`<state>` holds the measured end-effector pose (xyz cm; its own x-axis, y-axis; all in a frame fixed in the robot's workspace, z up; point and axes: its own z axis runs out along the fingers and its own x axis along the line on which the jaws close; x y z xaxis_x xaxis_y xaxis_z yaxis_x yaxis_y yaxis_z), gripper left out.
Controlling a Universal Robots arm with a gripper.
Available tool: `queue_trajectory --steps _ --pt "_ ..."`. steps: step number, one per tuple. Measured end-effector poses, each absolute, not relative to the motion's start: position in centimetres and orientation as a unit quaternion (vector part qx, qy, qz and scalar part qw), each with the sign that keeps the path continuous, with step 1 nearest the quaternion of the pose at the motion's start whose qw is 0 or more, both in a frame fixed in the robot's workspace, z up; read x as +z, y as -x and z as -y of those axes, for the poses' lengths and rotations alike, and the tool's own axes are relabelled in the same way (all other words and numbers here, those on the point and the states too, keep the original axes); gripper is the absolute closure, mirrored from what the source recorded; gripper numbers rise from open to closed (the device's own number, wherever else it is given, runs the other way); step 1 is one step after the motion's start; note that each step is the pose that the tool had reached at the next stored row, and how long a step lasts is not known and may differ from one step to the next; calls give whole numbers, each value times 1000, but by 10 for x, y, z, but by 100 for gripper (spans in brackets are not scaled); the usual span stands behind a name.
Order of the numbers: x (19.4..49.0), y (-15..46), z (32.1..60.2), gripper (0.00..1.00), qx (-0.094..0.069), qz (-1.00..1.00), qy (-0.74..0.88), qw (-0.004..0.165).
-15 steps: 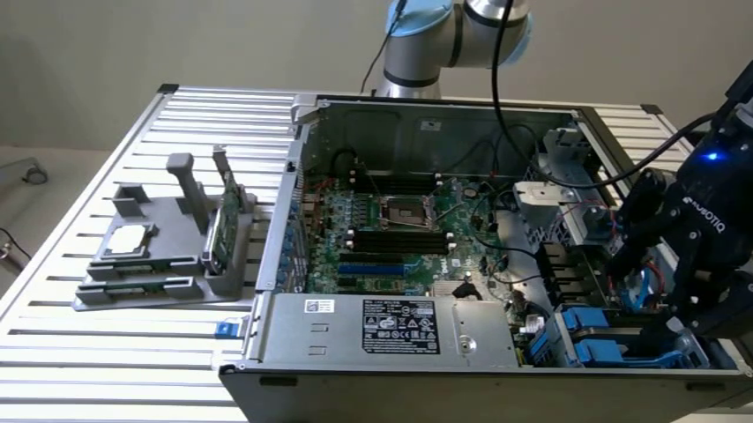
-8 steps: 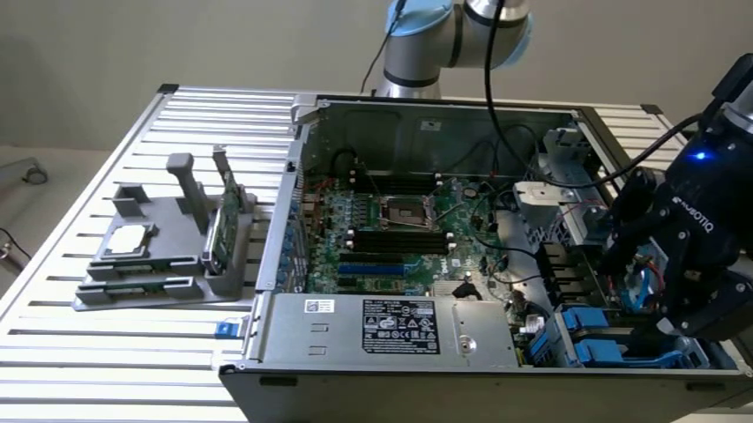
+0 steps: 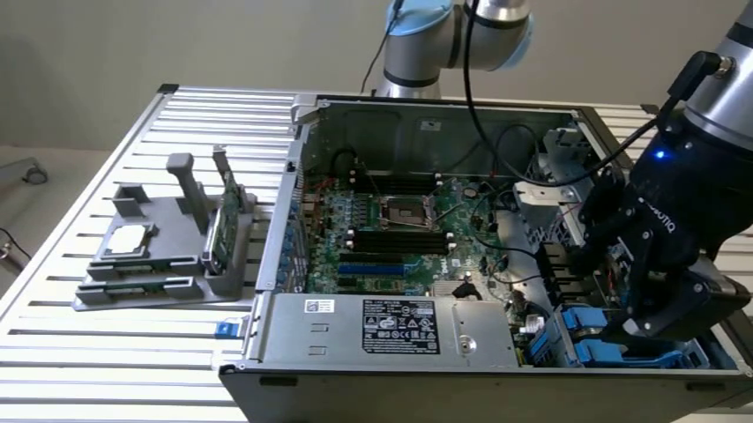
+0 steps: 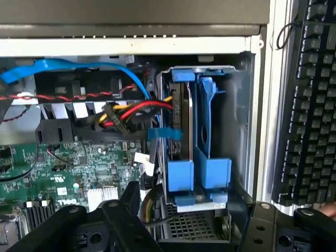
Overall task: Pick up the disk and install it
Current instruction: 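Insert the second disk wire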
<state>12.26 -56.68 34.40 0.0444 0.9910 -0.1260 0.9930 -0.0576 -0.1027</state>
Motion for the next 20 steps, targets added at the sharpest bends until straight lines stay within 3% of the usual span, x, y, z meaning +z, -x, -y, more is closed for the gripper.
queue_trajectory --steps 3,4,5,7,8,10,11,17,20 --pt "347 -113 567 23 -81 -687 -722 6" --pt "348 -110 567 31 -81 -687 -722 6" --pt "349 -109 567 31 -81 -687 -722 6" --pt "351 -107 567 44 -81 -687 -722 6" --pt "351 -107 567 44 -81 -687 -722 6" --pt "351 -107 567 56 -81 -687 -722 6" --pt "351 -107 567 56 -81 -687 -722 6" --pt "351 -107 567 85 -81 -687 -722 6" --pt "351 -107 567 89 -81 -687 -722 6"
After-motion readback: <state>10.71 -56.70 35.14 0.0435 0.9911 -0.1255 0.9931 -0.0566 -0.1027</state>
